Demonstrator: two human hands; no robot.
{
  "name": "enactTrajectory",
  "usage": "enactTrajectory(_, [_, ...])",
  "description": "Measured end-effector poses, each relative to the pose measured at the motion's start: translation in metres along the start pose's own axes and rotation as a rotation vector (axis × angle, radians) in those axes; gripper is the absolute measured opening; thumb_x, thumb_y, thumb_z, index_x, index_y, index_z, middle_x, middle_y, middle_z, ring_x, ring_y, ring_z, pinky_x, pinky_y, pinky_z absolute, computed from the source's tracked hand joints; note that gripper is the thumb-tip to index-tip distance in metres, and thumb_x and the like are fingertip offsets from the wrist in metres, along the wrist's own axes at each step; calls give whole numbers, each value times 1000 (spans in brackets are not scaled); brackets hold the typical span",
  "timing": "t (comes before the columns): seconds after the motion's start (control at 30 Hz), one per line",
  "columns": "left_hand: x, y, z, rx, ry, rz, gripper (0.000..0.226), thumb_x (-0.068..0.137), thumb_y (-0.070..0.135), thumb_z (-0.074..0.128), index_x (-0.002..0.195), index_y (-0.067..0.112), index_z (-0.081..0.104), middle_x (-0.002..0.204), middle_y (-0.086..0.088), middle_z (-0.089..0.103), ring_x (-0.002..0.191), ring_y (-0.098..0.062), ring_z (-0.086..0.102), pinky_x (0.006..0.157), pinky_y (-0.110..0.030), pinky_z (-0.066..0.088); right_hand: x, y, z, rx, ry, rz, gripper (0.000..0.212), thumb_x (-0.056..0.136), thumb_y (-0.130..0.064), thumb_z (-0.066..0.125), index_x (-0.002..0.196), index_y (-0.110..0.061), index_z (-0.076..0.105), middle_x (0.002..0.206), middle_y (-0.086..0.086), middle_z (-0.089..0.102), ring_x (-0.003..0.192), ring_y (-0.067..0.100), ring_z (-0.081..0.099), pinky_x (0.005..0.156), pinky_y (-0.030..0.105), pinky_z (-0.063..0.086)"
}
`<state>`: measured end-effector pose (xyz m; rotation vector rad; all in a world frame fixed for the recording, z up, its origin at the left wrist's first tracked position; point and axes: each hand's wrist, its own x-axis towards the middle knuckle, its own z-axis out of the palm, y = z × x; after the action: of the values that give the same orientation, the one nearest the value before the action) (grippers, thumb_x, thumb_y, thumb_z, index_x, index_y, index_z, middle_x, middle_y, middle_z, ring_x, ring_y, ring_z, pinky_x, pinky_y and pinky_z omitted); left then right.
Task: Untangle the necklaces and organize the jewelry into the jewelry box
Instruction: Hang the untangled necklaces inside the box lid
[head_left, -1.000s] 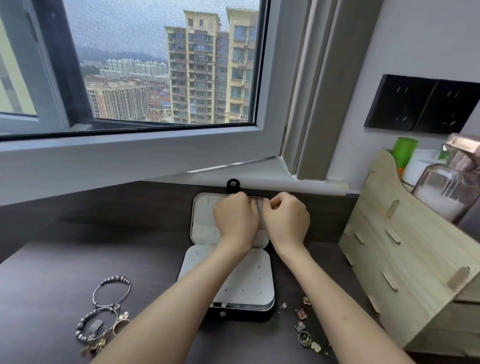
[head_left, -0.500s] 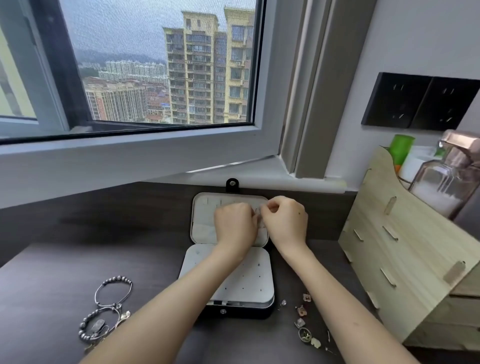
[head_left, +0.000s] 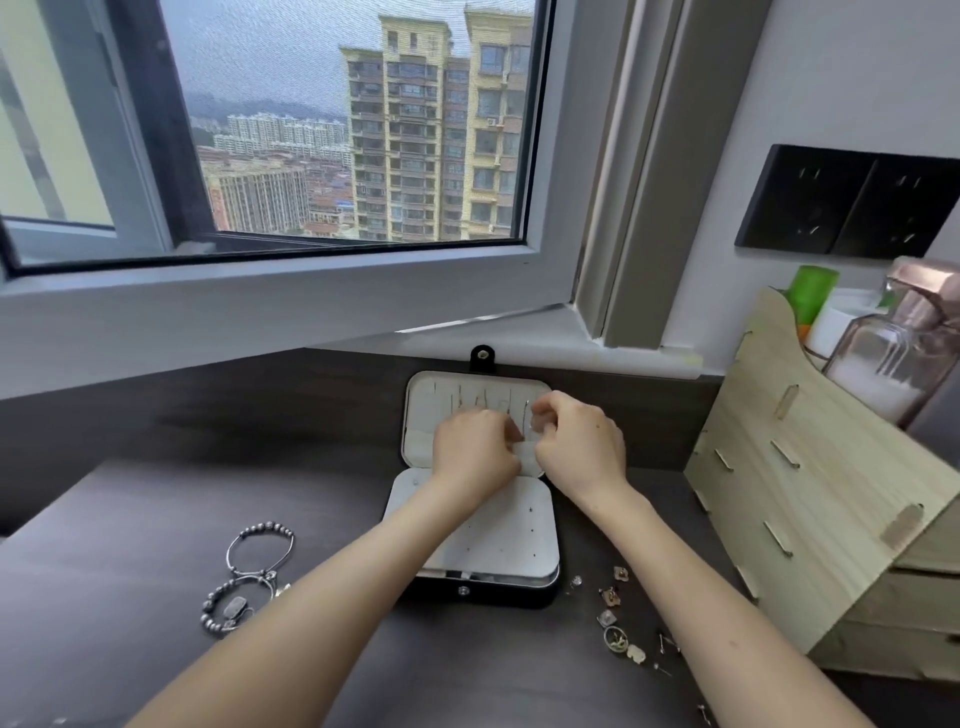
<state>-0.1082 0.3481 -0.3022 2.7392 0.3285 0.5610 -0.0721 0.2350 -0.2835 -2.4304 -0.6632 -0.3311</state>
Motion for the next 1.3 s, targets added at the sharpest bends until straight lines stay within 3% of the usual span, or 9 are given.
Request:
enactTrajectory(0.13, [-12,-8,-22,-32,-24,-24,35,81,9,51,109,23,68,108,0,67,102,-20,59,79,-27,45,-11,-8,-5,-68,-45,-7,41,84,-3,45,121,-18,55,106,-1,66,99,24,59,73,28,39])
enactTrajectory(0.33, [-52,-39,-69,-60,68,-90,29,82,12,53,102,24,70,103,0,65,98,-20,58,74,-25,37,-48,-41,-8,29,-26,-148,28,86,-5,49,107,-16,63,101,-2,66,90,17,58,69,25,37])
enactTrajectory(0.5, [-100,-77,-116,-89,53,-221,25,81,12,56,95,24,72,78,10,61,82,-15,58,62,-21,36,-98,-84,11,140,-322,-316,10,86,-23,61,93,-22,69,85,-11,65,73,5,50,70,26,42])
enactTrajectory(0.67, [-153,-113,-151,-169,-59,-336,17,81,11,60,81,25,69,60,10,52,60,-11,48,51,-20,33,-153,-124,29,194,-661,-505,15,81,-32,69,90,-20,72,75,-12,61,63,-1,49,65,16,39])
enactTrajectory(0.73, [-175,-121,-161,-169,-132,-345,14,82,11,61,81,23,69,61,7,53,53,-7,47,45,-15,32,-168,-135,37,146,-714,-578,20,80,-35,70,94,-22,71,74,-13,56,65,1,48,64,13,36])
enactTrajectory(0.83, [-204,-131,-167,-193,-205,-353,11,82,9,65,83,18,70,65,3,54,54,-6,45,45,-9,32,-181,-144,48,46,-715,-651,22,79,-38,71,94,-22,69,81,-10,56,84,11,52,76,27,43])
enactTrajectory(1.07, [-248,-147,-158,-249,-358,-288,21,80,9,67,71,29,67,78,1,68,58,2,49,57,-13,38,-194,-144,58,38,-712,-647,15,89,-29,61,92,-14,65,96,2,60,96,19,52,84,28,39])
enactTrajectory(1.17, [-260,-144,-152,-253,-379,-231,12,83,13,66,81,24,70,80,6,69,68,4,55,61,-7,37,-193,-144,50,156,-723,-575,9,92,-23,58,84,-21,57,80,-13,51,78,0,48,71,9,34])
enactTrajectory(1.3, [-265,-138,-148,-369,-371,-176,9,85,16,68,85,25,71,81,7,71,76,-1,60,71,-12,41,-183,-147,31,407,-772,-408,26,91,-8,57,72,-25,51,68,-10,57,55,-6,49,59,9,37])
